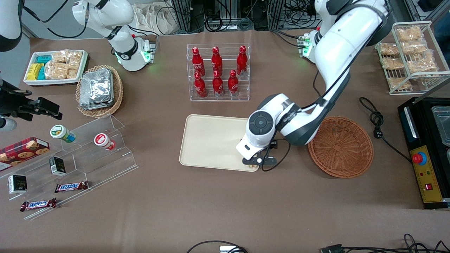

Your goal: Place sandwich from basket to tray

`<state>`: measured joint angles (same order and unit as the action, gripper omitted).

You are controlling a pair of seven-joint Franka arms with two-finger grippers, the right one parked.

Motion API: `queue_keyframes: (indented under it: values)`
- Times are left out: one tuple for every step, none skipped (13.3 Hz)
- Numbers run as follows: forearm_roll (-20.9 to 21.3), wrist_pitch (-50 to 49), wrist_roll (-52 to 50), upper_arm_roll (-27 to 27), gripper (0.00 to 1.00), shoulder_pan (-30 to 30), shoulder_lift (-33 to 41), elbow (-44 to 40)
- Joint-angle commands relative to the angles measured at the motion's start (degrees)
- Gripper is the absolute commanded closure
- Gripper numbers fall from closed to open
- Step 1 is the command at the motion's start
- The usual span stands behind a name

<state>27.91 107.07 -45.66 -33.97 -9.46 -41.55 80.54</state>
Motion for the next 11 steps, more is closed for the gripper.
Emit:
queue_keyframes:
  values:
    - [1.19, -0.03, 0.04, 0.05, 0.00, 6.26, 11.02, 11.26]
    - [1.19, -0.02, 1.61, -2.66, 0.00, 10.04, 13.83, 14.44]
    - [0.75, -0.28, 3.45, -5.21, 0.00, 13.90, 15.51, 16.56]
    - [0.14, -0.46, 5.38, -7.58, 0.00, 18.03, 17.36, 18.58]
    - [-0.22, -0.46, 7.93, -10.04, 0.00, 22.33, 19.38, 20.43]
    - [-0.66, -1.15, 11.78, -12.76, 0.00, 27.08, 20.79, 21.06]
    - [-2.31, -3.51, 15.73, -15.05, 0.00, 31.47, 21.59, 20.37]
    - [-3.98, -5.71, 19.43, -16.47, 0.00, 35.35, 21.94, 18.44]
    - [-4.70, -7.82, 23.82, -16.92, 0.00, 38.00, 21.95, 15.99]
    - [-4.96, -10.10, 27.78, -16.75, 0.00, 38.89, 21.60, 12.40]
    - [-4.97, -12.48, 30.25, -16.40, 0.00, 39.08, 20.81, 8.53]
